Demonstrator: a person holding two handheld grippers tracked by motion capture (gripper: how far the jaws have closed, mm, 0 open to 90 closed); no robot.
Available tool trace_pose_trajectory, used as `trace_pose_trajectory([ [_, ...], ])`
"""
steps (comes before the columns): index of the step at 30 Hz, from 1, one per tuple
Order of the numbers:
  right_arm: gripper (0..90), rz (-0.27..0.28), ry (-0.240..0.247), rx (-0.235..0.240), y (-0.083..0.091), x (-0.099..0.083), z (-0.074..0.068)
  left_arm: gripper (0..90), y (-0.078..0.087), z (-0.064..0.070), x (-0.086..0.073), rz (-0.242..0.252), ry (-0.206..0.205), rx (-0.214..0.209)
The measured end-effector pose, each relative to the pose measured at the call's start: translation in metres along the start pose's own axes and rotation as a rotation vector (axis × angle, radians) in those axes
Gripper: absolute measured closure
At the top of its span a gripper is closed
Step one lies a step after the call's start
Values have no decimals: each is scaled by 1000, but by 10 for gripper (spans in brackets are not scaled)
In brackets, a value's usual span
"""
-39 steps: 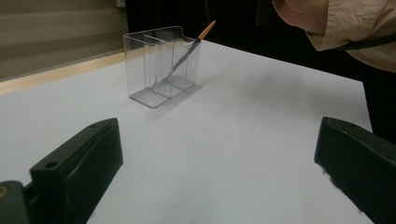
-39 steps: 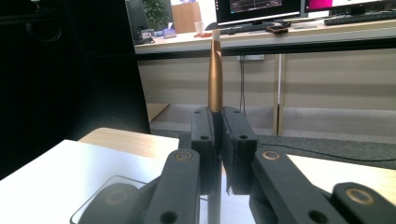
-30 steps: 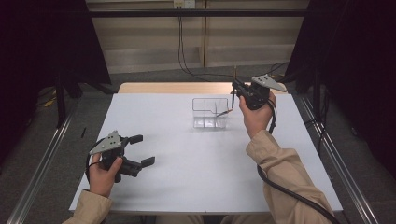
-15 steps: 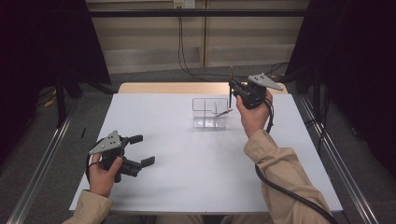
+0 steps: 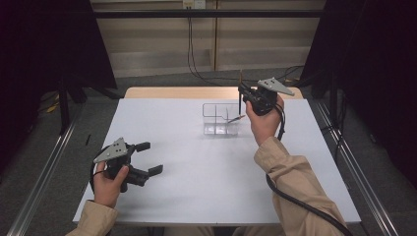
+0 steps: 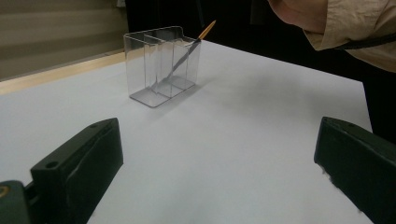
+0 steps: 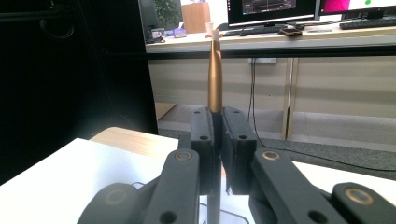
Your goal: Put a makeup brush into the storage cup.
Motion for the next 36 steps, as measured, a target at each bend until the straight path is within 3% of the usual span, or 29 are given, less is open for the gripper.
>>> trace_pose_trajectory([
  [36,841,-21,16,-18,-9,-12,-9,11,2,0,1,4,0,4],
])
Point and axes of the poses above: each handheld gripper's, and its own axes: y roughly backward along the jaws, x roughly out of its top, z roughly to its right, the point moved 4 cm from there along -y, roughly forward along the jaws, and after that the axes turned 4 degrees about -y, right-handed, at the moved point
